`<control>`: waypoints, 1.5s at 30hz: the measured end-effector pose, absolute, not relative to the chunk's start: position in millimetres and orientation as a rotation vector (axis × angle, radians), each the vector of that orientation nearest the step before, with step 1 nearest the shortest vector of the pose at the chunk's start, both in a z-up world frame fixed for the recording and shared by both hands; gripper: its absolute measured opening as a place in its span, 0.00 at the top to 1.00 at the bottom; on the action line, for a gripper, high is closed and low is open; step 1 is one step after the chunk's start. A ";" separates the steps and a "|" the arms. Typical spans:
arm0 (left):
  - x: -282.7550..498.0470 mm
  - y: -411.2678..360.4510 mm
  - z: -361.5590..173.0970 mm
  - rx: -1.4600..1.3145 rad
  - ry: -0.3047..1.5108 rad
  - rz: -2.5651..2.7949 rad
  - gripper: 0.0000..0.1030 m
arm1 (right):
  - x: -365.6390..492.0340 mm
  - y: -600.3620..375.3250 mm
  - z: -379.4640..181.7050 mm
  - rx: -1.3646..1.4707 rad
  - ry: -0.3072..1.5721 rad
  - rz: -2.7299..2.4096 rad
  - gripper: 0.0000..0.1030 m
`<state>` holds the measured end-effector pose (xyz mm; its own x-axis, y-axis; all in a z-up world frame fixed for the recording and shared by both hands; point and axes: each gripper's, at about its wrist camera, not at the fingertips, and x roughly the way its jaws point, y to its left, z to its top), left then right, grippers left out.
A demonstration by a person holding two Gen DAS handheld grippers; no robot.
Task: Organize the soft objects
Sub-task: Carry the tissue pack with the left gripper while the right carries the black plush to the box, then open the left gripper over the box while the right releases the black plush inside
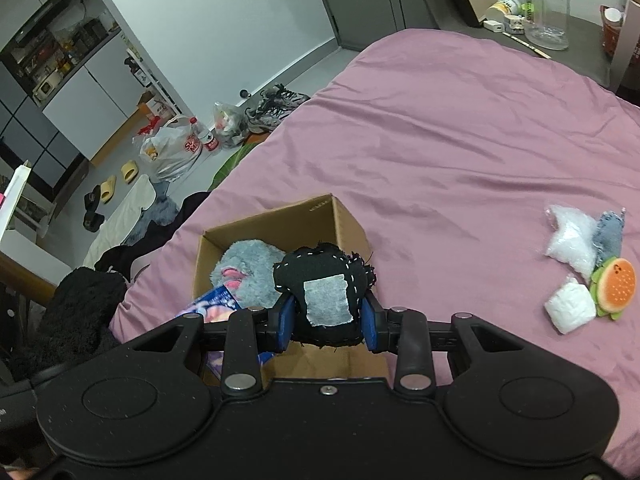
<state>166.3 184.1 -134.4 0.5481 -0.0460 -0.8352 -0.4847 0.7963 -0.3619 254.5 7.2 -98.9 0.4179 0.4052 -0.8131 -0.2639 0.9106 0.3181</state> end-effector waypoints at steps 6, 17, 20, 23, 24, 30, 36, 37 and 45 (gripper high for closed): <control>170.6 190.8 -137.6 -0.611 0.999 0.299 0.81 | 264.6 25.0 -96.4 0.135 1.059 0.438 0.67; 173.4 197.6 -129.7 -0.617 1.009 0.303 0.71 | 278.7 47.9 -83.2 0.128 1.030 0.484 0.50; 173.0 196.9 -127.4 -0.604 1.010 0.312 0.58 | 280.1 45.9 -82.3 0.127 1.030 0.476 0.46; 172.8 195.3 -125.2 -0.595 1.008 0.316 0.50 | 279.3 38.5 -82.8 0.143 1.038 0.470 0.46; 173.4 193.9 -124.3 -0.589 1.009 0.315 0.47 | 278.1 35.3 -82.9 0.148 1.039 0.471 0.46; 174.7 186.5 -118.5 -0.563 1.009 0.313 0.35 | 270.6 16.5 -81.8 0.169 1.044 0.464 0.46; 175.2 173.5 -112.4 -0.525 1.008 0.317 0.28 | 263.9 -12.2 -84.4 0.186 1.058 0.440 0.42; 175.4 171.0 -111.5 -0.519 1.009 0.319 0.28 | 262.6 -17.6 -85.5 0.187 1.060 0.434 0.41; 179.4 145.0 -105.7 -0.470 1.014 0.299 0.26 | 258.9 -60.2 -85.4 0.209 1.048 0.394 0.26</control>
